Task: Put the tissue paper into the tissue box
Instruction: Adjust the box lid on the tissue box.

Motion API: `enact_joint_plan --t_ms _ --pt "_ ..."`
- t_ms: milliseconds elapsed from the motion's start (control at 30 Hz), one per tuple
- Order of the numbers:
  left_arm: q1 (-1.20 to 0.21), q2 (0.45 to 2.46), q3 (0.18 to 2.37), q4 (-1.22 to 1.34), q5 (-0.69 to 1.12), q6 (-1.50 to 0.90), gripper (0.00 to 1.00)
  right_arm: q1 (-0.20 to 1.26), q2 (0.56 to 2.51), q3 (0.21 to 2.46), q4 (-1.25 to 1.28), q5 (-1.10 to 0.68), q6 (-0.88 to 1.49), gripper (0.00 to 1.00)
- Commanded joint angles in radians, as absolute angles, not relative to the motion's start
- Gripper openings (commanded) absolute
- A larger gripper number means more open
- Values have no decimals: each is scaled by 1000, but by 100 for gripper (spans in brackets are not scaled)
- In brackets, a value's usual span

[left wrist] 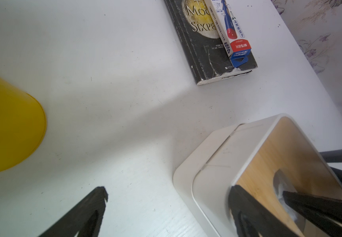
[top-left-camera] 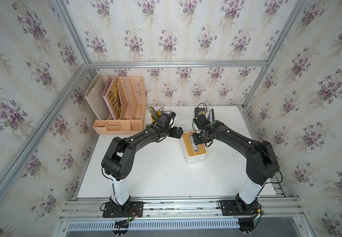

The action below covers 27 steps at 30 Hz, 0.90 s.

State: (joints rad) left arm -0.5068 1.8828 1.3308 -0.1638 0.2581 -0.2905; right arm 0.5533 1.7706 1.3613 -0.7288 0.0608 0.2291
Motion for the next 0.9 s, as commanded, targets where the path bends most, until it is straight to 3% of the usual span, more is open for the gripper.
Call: enact_joint_plan --t_ms 0,867 --pt "-508 1888 1339 -185 245 -278 97 552 1775 1361 -718 51 224 27" --pt "-511 1908 1361 -209 245 -273 96 552 1797 1409 -771 70 211 24"
